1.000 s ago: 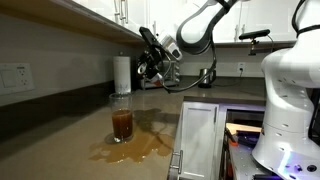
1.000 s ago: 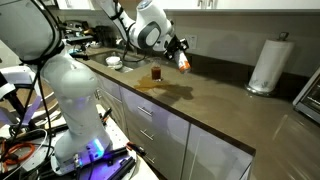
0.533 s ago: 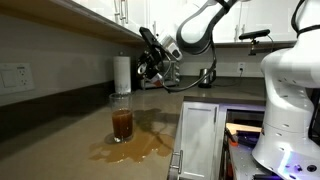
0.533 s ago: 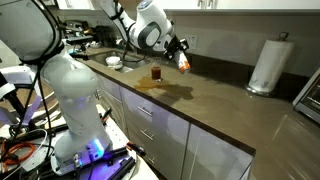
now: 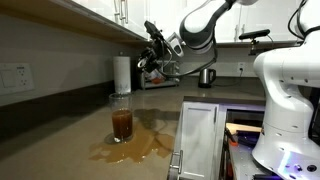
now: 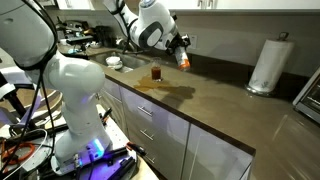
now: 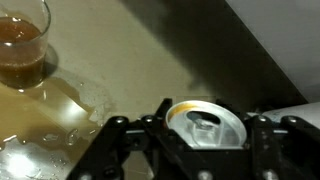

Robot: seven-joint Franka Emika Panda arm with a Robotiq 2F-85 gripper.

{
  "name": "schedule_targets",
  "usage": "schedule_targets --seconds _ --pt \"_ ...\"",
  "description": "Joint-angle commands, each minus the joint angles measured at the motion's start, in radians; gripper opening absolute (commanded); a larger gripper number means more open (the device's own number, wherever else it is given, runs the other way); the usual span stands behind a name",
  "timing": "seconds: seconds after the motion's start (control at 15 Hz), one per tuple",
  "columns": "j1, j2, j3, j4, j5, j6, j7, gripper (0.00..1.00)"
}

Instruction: Pour the contents from the can into the glass cup then put the can on the table

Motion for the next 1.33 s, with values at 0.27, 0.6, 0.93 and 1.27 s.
schedule_targets --seconds 0.27,0.6,0.93,1.27 --pt "0.309 -0.224 -0.411 -0.033 -0.013 0.032 -0.103 0.25" --pt "0.413 -0.323 -0.523 -0.015 0.180 0.029 -0.302 0.25" --pt "0.417 -0.332 -0.527 -0.011 0.261 0.010 -0.372 0.50" --pt "0.422 -0.342 -0.532 -0.011 0.261 0.010 -0.376 0.25"
